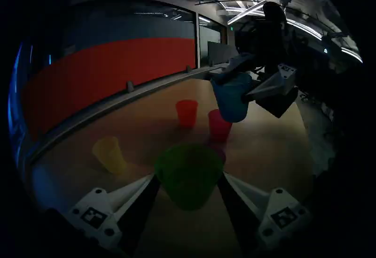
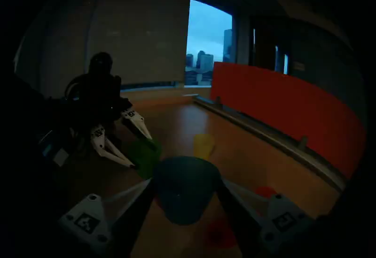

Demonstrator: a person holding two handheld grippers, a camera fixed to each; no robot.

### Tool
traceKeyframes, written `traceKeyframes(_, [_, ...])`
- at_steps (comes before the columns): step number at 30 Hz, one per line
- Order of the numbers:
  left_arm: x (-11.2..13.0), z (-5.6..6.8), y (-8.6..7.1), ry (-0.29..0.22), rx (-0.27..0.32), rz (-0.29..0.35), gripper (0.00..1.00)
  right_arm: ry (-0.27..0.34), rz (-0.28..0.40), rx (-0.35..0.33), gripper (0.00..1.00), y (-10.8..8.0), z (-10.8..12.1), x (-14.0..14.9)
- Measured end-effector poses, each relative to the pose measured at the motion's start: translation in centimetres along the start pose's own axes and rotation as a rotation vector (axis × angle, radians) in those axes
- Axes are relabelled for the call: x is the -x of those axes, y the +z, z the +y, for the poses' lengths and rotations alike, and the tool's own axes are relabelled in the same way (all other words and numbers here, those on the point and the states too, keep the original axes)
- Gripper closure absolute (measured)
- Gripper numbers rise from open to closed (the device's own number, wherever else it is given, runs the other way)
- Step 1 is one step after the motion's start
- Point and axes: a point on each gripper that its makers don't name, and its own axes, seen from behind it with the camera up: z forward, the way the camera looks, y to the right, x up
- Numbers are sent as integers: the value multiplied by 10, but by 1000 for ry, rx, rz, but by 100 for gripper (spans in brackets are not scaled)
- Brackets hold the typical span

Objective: Pour water

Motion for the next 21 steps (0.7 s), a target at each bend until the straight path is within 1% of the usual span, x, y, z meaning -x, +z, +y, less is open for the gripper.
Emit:
traceKeyframes(15, [24, -1, 4, 4, -7, -52, 16, -1, -28, -15, 5, 10, -6, 22])
traceKeyframes(21, [32, -3, 8, 10, -5, -76, 16, -10, -45, -24, 5, 14, -9, 32])
